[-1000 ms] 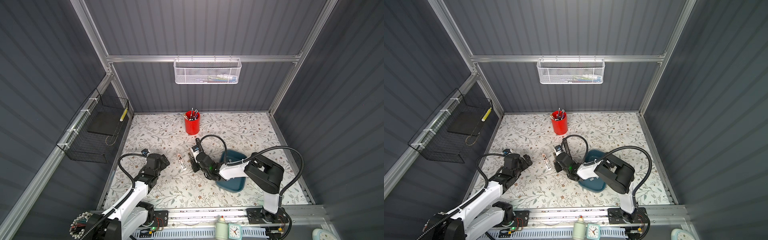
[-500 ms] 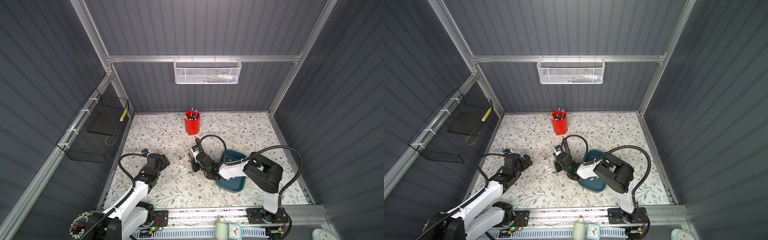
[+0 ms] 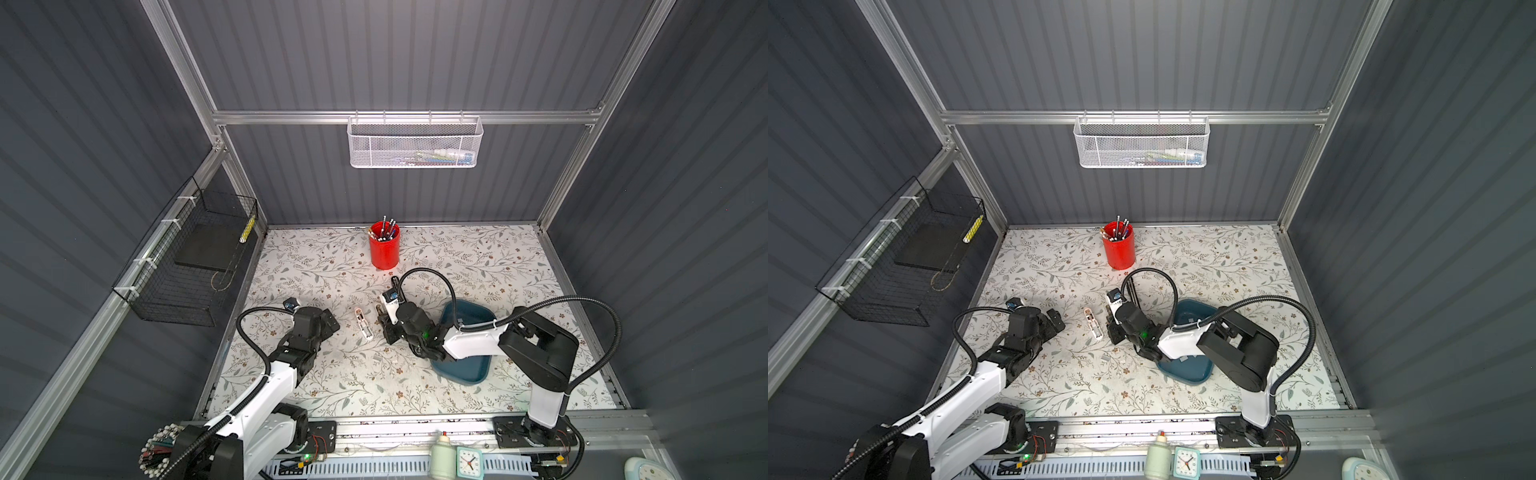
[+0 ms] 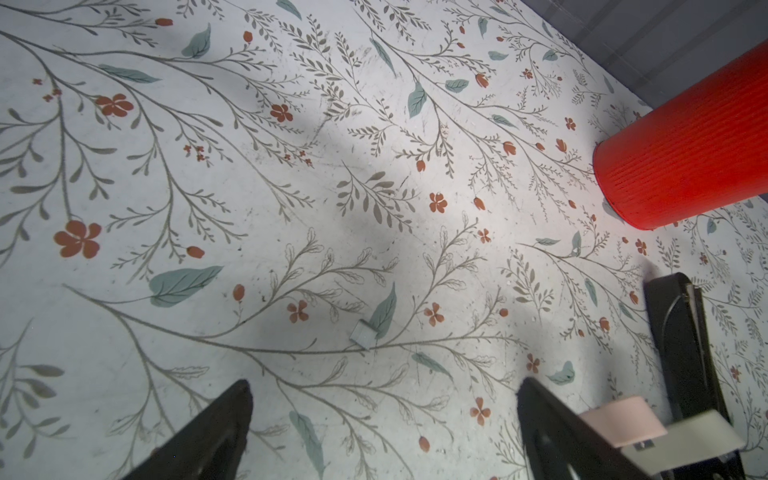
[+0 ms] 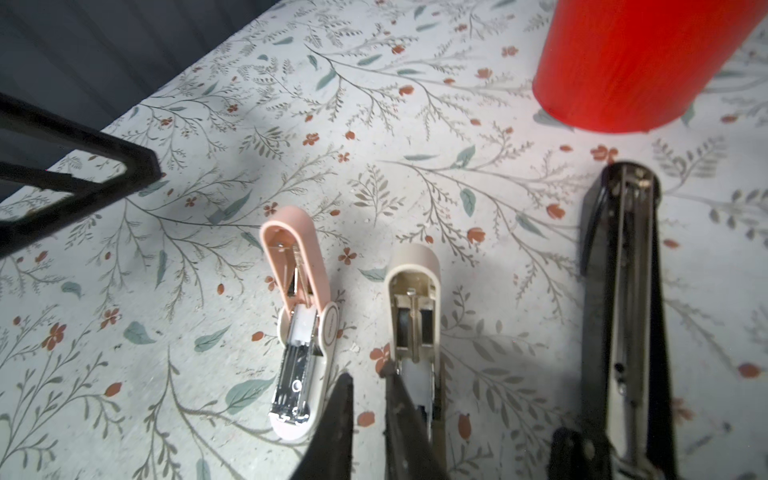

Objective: Load the staples into the stapler
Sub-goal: 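Lift the right gripper from the stapler and move it over the teal tray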

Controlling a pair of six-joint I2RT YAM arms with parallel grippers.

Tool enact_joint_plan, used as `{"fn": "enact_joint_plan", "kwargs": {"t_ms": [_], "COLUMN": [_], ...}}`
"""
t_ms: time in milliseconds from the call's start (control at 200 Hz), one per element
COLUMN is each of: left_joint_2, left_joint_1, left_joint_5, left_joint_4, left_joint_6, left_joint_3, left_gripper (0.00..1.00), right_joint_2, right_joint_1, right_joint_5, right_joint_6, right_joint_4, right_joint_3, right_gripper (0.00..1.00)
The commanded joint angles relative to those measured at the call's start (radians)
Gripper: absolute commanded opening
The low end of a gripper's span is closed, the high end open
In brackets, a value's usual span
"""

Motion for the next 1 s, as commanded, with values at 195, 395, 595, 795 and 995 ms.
{"fn": "enact_joint_plan", "kwargs": {"t_ms": [195,395,595,795,995], "left_joint_2": [-0.044,-0.055,0.017,0.068,0.101], "left_joint_1": [0.002,0.002,0.003,0.01,0.011], "left_joint_5": [-0.019,-0.039,-0.088,-0.056,-0.027], "left_joint_4": [-0.018,-0.033,-0.119,-0.114,-0.12], "left_joint_6": [0.0,0.007,-0.008,0.009,0.018], "left_joint_3": [0.024,0.024,0.087,0.101,0.127], "left_gripper": [1.0,1.0,1.0,0.99,0.98], "right_joint_2": [-0.063,-0.056,-0.08,-0.028,-0.019], "right_joint_1": [0.052,0.096,0.098,0.099,0.101], "right_joint_5": [-0.158,-0.155,-0.152,-0.155,-0.141], "right_joint_6": [-0.051,-0.053,-0.045,-0.051,-0.046], "right_joint_4": [-0.301,-0.359,-0.349,-0.382,-0.413], "right_joint_3": [0.039,0.056,0.079,0.139,0.109], "right_gripper": [0.31,0.28,0.27,0.25,0.23]}}
